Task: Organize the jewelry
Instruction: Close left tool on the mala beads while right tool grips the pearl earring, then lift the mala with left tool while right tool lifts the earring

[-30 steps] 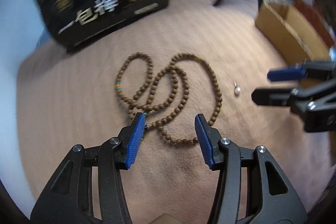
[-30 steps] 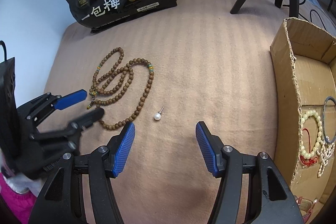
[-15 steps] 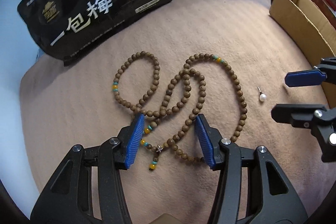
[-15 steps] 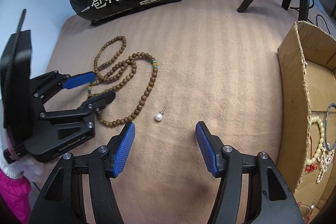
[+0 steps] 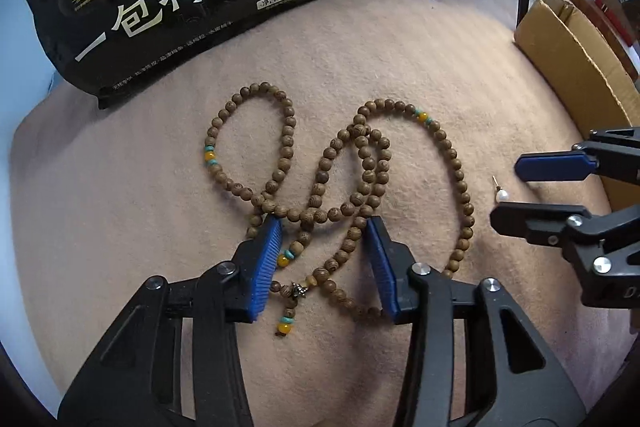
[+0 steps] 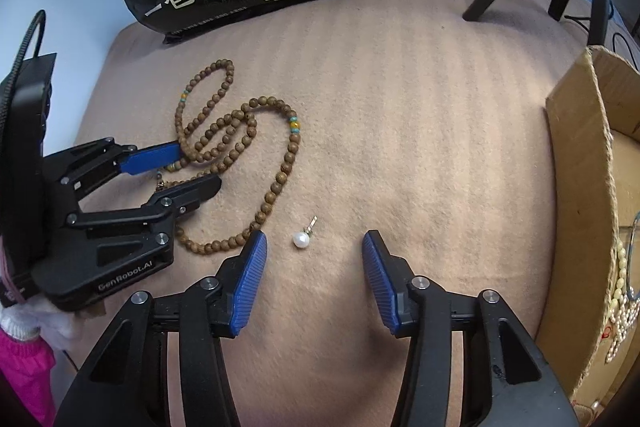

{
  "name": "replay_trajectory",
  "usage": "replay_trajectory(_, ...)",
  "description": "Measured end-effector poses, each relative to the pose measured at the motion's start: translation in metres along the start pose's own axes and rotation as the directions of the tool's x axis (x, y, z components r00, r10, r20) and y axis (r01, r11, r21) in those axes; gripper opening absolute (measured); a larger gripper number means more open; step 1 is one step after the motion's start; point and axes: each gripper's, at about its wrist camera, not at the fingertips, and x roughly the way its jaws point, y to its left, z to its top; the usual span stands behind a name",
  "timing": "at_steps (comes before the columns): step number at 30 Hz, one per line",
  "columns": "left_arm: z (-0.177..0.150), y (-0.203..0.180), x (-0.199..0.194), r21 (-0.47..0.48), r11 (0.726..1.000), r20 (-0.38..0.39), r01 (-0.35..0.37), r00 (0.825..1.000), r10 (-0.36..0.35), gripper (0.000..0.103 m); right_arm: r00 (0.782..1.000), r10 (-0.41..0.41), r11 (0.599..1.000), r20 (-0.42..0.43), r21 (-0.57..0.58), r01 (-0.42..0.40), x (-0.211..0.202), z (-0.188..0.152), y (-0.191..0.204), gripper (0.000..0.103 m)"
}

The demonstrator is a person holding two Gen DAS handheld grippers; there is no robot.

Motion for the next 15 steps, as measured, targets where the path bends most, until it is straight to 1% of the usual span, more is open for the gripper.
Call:
replay_trajectory(2,-0.005,0.001,-0.004,-0.019,1.000,0.007,0.008,1.000,-0.008,0.032,1.000,-0.018,1.000,-0.003,-0.016,0.018,0.003,0.002,0.004,0.038)
replay_trajectory(3,-0.007,0.008,-0.005,-0.033,0.999,0.010,0.012,1.000,-0.011,0.030,1.000,-0.027,0.999,-0.004,-0.025,0.027,0.005,0.003,0.007,0.037)
replay_trajectory(5,-0.007,0.013,-0.005,-0.057,0.998,0.017,0.020,1.000,-0.019,0.021,0.999,-0.046,0.998,-0.004,-0.047,0.046,0.008,0.005,0.012,0.032)
replay_trajectory(6,-0.007,0.016,-0.005,-0.066,0.998,0.020,0.022,1.000,-0.021,0.019,0.998,-0.059,0.997,-0.005,-0.058,0.058,0.010,0.005,0.014,0.031)
replay_trajectory(7,-0.007,0.018,-0.004,-0.074,0.997,0.024,0.026,0.999,-0.024,0.016,0.998,-0.070,0.995,-0.005,-0.067,0.069,0.012,0.006,0.016,0.027)
replay_trajectory(8,-0.020,0.032,-0.011,-0.079,0.996,0.028,0.028,0.999,-0.026,0.013,0.997,-0.082,0.994,-0.005,-0.078,0.081,0.014,0.006,0.019,0.022)
replay_trajectory(9,-0.021,0.032,-0.014,-0.087,0.996,0.032,0.030,0.999,-0.028,0.012,0.995,-0.095,0.991,-0.003,-0.093,0.094,0.016,0.006,0.022,0.019)
replay_trajectory(10,-0.022,0.035,-0.014,-0.098,0.995,0.037,0.036,0.999,-0.033,0.010,0.995,-0.104,0.989,-0.001,-0.109,0.103,0.018,0.005,0.024,0.011)
replay_trajectory(11,-0.024,0.036,-0.014,-0.107,0.994,0.041,0.039,0.999,-0.034,0.008,0.994,-0.107,0.987,0.001,-0.120,0.106,0.019,0.004,0.026,0.007)
replay_trajectory(13,-0.027,0.042,-0.016,-0.136,0.989,0.048,0.052,0.998,-0.045,0.006,0.994,-0.107,0.986,0.007,-0.126,0.107,0.019,0.004,0.025,0.007)
replay_trajectory(14,-0.028,0.036,-0.022,-0.149,0.987,0.052,0.056,0.997,-0.049,0.006,0.995,-0.103,0.987,0.010,-0.125,0.104,0.018,0.002,0.024,0.007)
replay_trajectory(15,-0.029,0.038,-0.025,-0.163,0.985,0.057,0.060,0.997,-0.051,0.006,0.995,-0.099,0.987,0.015,-0.123,0.100,0.017,0.002,0.023,0.007)
